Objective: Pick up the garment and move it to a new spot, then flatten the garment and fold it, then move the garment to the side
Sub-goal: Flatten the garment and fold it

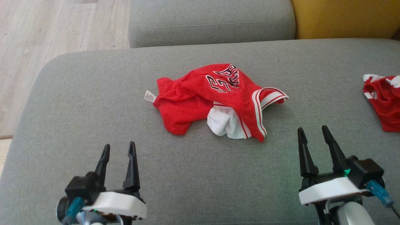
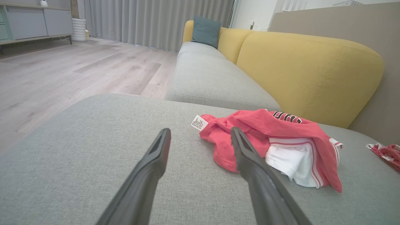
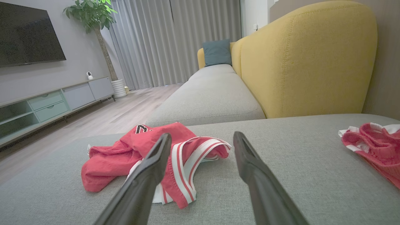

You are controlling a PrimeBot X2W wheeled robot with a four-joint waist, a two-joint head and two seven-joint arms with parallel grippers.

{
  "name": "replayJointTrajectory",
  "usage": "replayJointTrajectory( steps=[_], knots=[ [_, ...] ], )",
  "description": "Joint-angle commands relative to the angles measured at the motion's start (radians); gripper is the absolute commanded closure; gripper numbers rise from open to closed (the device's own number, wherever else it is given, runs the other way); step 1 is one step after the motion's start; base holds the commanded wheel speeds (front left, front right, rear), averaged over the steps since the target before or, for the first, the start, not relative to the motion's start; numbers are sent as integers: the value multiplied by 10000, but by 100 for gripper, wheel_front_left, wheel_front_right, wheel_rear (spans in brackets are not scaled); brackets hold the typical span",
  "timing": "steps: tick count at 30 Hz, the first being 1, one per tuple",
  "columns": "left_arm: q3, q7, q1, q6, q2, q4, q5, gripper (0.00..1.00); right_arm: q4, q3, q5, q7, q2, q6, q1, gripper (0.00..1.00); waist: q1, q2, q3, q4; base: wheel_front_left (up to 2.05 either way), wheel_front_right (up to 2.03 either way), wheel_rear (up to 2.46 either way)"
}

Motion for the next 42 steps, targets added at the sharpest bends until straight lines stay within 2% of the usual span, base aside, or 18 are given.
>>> replayJointTrajectory(
  steps=[1, 13, 32, 37, 42],
  knots=[
    [504, -124, -219, -58, -15, -270, 119, 0, -288, 282, 49, -133, -33, -9, -332, 0, 0, -1, -2, -9, 0, 0, 0],
    [724, -124, -213, -381, -298, -136, 416, 0, -283, 223, 11, -91, -33, -9, -337, 0, 0, -1, 64, 34, 0, 0, 0],
    [938, -124, -221, -630, -527, -5, 683, 0, -195, 186, -17, -53, -33, -9, -406, 0, 0, -1, 209, 213, 0, 0, 0],
    [902, -124, -399, -738, -602, -72, 770, 0, 305, 174, -633, 245, -33, -9, -860, 0, 0, -1, 627, 377, 0, 0, 0],
    [778, -124, -700, -861, -696, -80, 854, 0, 1432, 460, -1022, 461, -33, -9, -1830, 0, 0, -1, 1174, 764, 0, 0, 0]
  ],
)
